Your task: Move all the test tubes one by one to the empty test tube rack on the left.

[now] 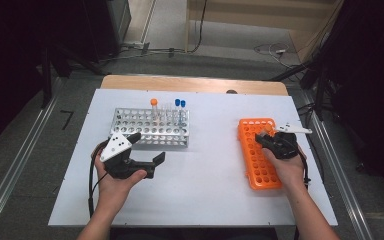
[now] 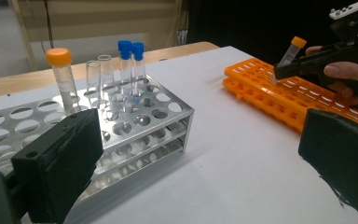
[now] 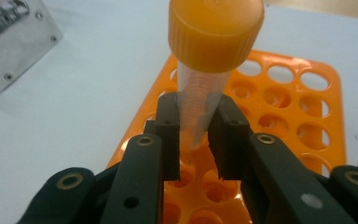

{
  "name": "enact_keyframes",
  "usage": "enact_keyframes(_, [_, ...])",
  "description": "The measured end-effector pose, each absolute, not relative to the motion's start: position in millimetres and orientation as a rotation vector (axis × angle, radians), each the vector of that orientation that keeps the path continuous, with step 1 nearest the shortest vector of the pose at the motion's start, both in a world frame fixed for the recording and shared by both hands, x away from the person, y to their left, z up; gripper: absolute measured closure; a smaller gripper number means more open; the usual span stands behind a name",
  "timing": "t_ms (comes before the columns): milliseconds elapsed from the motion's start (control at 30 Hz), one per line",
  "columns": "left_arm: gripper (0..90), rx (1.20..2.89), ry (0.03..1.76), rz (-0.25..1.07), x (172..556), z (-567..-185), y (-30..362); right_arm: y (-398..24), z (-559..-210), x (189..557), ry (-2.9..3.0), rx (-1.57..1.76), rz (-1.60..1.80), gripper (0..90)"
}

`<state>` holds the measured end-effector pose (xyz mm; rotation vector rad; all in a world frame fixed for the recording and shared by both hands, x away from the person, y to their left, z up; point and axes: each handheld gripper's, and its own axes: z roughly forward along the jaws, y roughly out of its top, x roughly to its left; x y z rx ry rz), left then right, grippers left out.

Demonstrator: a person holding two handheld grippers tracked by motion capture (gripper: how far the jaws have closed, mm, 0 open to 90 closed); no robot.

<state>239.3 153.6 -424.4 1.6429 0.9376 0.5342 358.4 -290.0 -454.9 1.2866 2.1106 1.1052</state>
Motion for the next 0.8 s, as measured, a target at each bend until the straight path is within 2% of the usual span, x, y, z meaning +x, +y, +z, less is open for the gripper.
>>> enact_keyframes(267, [0.2,1.659,0.903,0.501,240,-422,144,-291,-434,339,2.043,1.181,1.221,72.7])
enact_keyframes(467, [2.2,1.682,0.837,0.462,239,-416,126,-266,-425,317,2.137,1.033,1.308,72.8])
enact_keyframes(633, [8.3,1.707,0.752,0.417,239,-412,104,-233,-424,296,2.247,0.889,1.372,72.8])
enact_keyframes(800, [19.7,1.735,0.664,0.367,238,-411,82,-201,-425,277,2.341,0.772,1.432,72.8])
